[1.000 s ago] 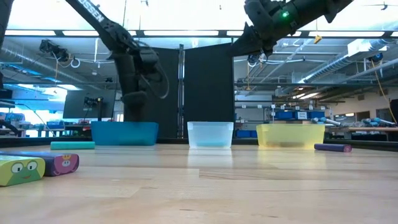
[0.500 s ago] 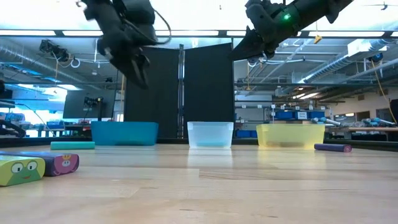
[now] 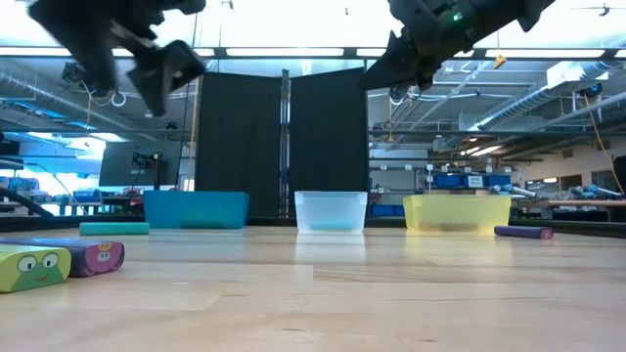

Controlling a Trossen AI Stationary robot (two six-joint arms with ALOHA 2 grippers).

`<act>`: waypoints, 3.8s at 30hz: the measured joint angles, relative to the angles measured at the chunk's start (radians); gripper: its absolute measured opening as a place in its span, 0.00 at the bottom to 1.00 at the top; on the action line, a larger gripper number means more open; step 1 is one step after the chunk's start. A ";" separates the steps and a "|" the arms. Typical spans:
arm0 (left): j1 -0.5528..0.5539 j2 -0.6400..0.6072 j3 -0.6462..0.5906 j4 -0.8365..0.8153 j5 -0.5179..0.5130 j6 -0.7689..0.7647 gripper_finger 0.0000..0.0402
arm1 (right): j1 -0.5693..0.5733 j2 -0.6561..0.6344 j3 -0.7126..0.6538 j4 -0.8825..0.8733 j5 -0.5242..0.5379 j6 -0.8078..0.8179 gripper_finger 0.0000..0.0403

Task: Sort blocks
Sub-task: Put the violet block into the yellow bin

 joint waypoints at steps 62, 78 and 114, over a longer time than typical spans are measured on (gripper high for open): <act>-0.179 0.295 -0.207 0.498 -0.014 -0.220 0.63 | 0.031 0.000 0.000 0.004 0.000 -0.003 0.06; -0.187 0.372 -0.202 0.499 -0.080 -0.213 0.33 | 0.031 0.000 0.000 -0.004 0.000 -0.003 0.04; 0.143 0.302 -0.192 1.147 -0.680 0.321 0.25 | 0.101 0.001 -0.097 0.096 -0.024 0.540 0.31</act>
